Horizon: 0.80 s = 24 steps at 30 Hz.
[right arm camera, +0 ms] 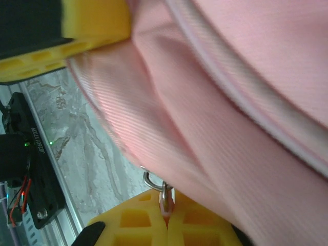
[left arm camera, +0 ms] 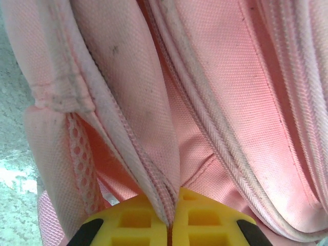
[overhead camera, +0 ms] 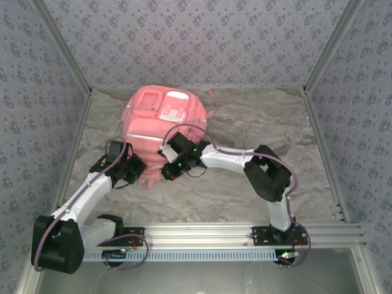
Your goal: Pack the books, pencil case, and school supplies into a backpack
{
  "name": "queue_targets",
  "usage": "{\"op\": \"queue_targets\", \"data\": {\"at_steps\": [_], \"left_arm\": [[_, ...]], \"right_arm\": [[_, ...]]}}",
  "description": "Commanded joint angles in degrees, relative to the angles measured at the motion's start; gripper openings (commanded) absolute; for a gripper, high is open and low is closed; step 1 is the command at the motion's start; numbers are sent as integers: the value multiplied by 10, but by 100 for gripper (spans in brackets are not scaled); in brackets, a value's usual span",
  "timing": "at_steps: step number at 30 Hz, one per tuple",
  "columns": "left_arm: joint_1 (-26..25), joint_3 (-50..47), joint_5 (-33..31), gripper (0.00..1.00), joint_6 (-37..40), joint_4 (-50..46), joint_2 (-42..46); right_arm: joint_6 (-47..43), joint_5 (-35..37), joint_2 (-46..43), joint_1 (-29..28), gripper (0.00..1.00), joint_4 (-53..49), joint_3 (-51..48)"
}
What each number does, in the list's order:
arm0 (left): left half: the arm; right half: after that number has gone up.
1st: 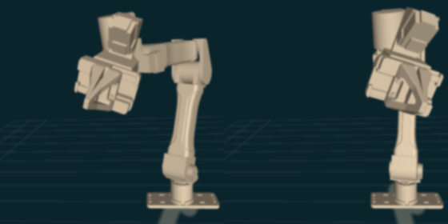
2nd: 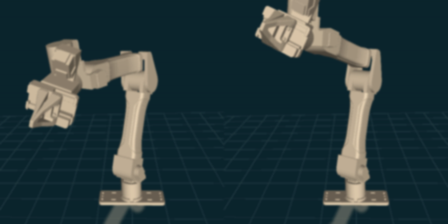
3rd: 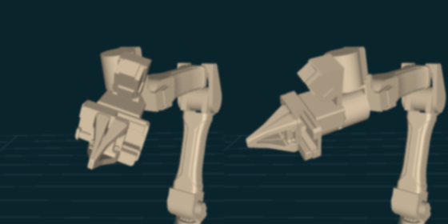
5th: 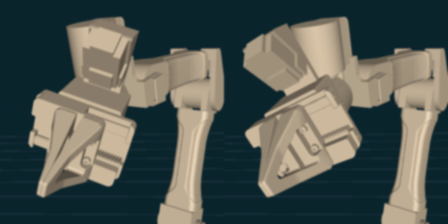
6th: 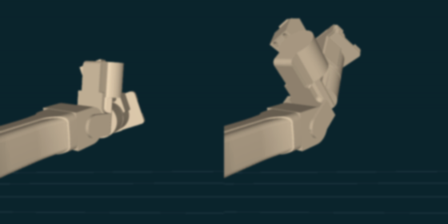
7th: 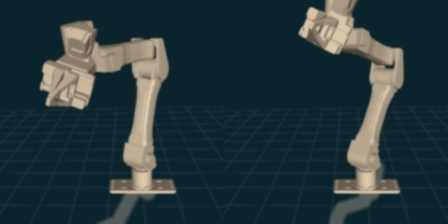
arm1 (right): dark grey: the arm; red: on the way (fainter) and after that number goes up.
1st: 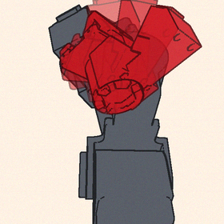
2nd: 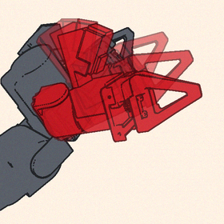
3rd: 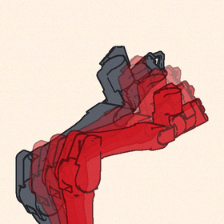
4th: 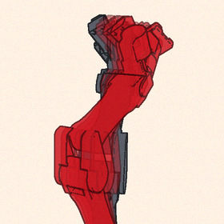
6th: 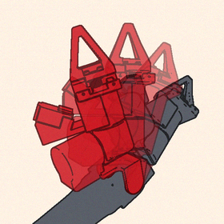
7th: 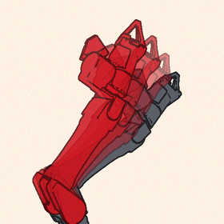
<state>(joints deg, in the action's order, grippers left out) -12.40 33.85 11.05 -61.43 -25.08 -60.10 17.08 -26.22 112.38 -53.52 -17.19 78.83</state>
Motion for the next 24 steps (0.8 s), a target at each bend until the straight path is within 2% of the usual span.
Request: {"op": "queue_targets", "data": {"at_steps": [1, 11, 12, 15, 17, 19, 24], "left_arm": [[9, 25, -52, 0, 36, -45, 23], [21, 39, -58, 0, 63, -79, 26], [24, 41, -57, 4, 64, -83, 27], [31, 44, -36, 28, 62, -89, 34], [32, 48, -20, 39, 50, -97, 38], [32, 49, -3, 43, 34, -103, 45], [31, 35, 28, 47, -14, -95, 69]], "right_arm": [[-17, 49, -27, 32, 0, -73, -18], [-18, 20, -19, 20, 0, -61, 16], [-10, 11, -16, 15, 0, -53, 20], [20, -2, 3, -3, 0, -31, 40], [39, -3, 16, -13, 0, -11, 52], [55, -3, 28, -19, 0, 7, 58], [97, -4, 54, -31, 0, 45, 71]]}}
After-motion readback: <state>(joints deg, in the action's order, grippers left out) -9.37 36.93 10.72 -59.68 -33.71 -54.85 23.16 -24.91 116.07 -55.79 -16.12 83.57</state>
